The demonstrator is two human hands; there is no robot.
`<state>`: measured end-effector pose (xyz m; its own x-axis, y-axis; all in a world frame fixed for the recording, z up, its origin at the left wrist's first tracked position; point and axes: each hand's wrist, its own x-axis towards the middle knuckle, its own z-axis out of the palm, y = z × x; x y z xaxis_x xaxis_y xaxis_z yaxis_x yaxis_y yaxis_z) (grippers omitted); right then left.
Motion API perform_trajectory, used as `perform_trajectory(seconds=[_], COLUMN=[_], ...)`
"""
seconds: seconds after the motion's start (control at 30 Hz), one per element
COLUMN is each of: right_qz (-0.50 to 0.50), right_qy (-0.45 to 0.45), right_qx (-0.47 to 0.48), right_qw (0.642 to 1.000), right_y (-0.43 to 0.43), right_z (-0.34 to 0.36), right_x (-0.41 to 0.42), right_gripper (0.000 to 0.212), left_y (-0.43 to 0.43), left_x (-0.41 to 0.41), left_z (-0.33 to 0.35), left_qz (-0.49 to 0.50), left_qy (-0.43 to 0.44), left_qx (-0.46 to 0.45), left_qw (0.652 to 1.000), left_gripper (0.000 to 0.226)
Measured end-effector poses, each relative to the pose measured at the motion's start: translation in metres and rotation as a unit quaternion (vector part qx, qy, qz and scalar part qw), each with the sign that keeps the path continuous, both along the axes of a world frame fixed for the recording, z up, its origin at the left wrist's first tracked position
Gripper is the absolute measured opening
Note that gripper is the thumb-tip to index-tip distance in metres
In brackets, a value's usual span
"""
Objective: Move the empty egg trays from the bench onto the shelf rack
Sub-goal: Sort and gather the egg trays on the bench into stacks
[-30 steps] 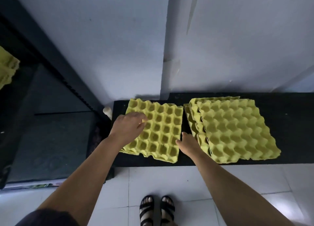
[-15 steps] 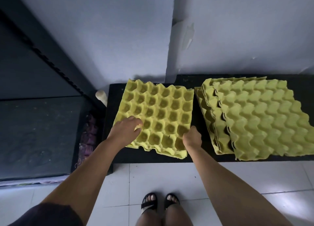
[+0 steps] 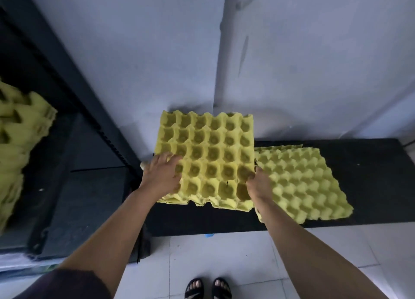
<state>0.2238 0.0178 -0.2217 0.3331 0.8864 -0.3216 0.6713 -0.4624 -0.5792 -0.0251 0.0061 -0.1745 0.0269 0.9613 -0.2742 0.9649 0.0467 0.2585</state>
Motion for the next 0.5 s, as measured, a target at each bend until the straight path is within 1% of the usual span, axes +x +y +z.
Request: perform_trajectory(seconds=[0.1, 0.17, 0.2, 0.3, 0.33, 0.4, 0.5], right_qz=[-0.023, -0.049, -0.064, -0.080, -0.083, -0.084, -0.092], right_qy=[0.006, 0.029, 0.043, 0.072, 0.070, 0.068, 0.084], right_qx=[0.024, 0.043, 0.050, 0.107, 0.120, 0.143, 0.176], right_qw=[0.999, 0.997, 0.996, 0.988, 0.987, 0.984, 0.976], right_y=[-0.004, -0.006, -0.007, -0.009, -0.010, -0.010, -0.013], right_z=[0.051, 0.085, 0.098, 0.137, 0.150, 0.168, 0.192], right_x=[0.015, 0.021, 0.024, 0.029, 0.030, 0.032, 0.031], right_gripper=[0.038, 0.040, 0.039, 0.021, 0.019, 0.020, 0.023], left_y=[-0.001, -0.002, -0.003, -0.005, -0.004, -0.004, -0.005], left_x=[0.001, 0.003, 0.003, 0.004, 0.004, 0.005, 0.006], left_z=[0.052, 0.083, 0.095, 0.130, 0.140, 0.158, 0.186], left_qz=[0.025, 0.055, 0.077, 0.123, 0.128, 0.133, 0.123], left_qy=[-0.005, -0.027, -0.051, -0.179, -0.208, -0.215, -0.198], left_qx=[0.033, 0.063, 0.073, 0.073, 0.070, 0.073, 0.121], left_qw=[0.999, 0.996, 0.993, 0.973, 0.967, 0.965, 0.965], left_gripper=[0.055, 0.058, 0.061, 0.076, 0.081, 0.087, 0.090])
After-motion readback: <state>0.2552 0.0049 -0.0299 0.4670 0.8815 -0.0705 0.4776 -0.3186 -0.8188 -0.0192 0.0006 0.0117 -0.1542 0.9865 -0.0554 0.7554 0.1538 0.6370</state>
